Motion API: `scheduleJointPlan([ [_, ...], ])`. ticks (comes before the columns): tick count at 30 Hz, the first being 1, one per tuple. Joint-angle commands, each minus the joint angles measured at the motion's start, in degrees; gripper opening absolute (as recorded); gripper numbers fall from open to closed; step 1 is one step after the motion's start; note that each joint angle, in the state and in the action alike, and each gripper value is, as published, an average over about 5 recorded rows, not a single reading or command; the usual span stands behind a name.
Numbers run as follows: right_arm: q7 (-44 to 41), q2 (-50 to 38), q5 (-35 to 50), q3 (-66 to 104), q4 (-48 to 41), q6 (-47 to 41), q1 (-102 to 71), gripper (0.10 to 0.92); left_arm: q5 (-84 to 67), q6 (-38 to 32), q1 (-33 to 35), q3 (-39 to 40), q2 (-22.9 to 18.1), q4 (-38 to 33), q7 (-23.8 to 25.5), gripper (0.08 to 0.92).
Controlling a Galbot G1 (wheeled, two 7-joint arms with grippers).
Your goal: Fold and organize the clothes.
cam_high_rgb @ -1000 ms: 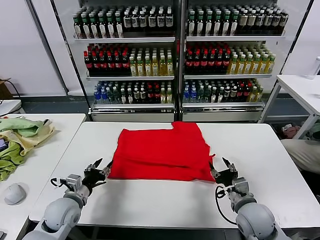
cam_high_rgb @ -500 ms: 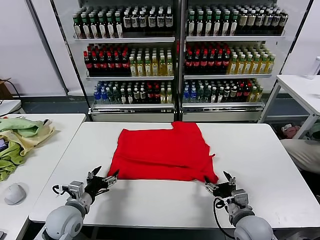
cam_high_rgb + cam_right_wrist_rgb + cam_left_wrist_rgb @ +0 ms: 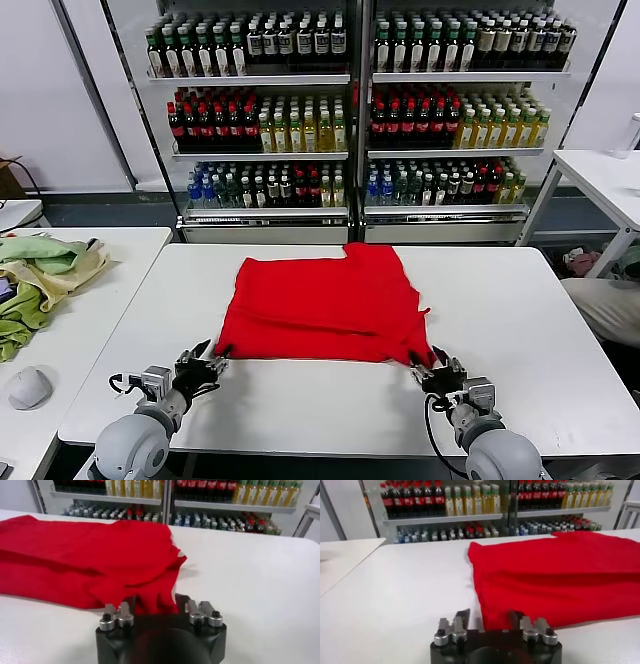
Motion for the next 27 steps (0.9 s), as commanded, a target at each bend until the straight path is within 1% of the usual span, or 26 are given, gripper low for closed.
scheduleJointPlan([
  [1, -0.3, 0.0, 1.3, 0.2, -0.7, 0.1, 0.2, 0.276, 0.6, 0.2, 0.1, 0.1, -0.1, 0.2, 0.0, 0.291],
  [6, -0.5, -0.8, 2.3, 1.2, -0.3, -0.2, 0.7, 0.153, 1.0, 0.1, 0.2, -0.4, 0.1, 0.0, 0.5, 0.162],
  [9, -0.3, -1.1, 2.9, 1.7, 0.2, -0.5, 1.3, 0.115, 1.1, 0.1, 0.5, -0.9, 0.5, -0.4, 0.8, 0.102],
  [12, -0.2, -1.4, 3.2, 2.1, 1.0, -1.2, 0.8, 0.111, 1.0, 0.1, 1.5, -1.4, 1.0, -1.5, 0.9, 0.088],
  [14, -0.2, -2.0, 3.4, 2.4, 3.0, -1.8, -1.2, 0.111, 0.9, 0.0, 3.3, -1.8, 1.4, -3.2, 0.9, 0.088],
  [19, -0.9, -4.3, 3.5, 6.7, 12.5, -3.5, -12.3, 0.111, 1.4, -0.8, 13.5, -5.2, 3.6, -12.6, 1.0, 0.088],
  [21, -1.3, -5.0, 3.2, 9.5, 15.0, -3.5, -16.5, 0.111, 2.3, -1.4, 17.6, -7.3, 4.7, -15.1, 1.4, 0.088],
  [24, -2.0, -5.3, 1.7, 12.4, 17.1, -2.4, -22.3, 0.111, 4.3, -2.2, 22.6, -10.1, 6.1, -16.3, 2.5, 0.088],
  [27, -2.2, -4.7, -0.3, 13.1, 18.5, -0.9, -26.3, 0.111, 5.5, -2.8, 25.6, -11.8, 6.8, -16.1, 3.3, 0.088],
])
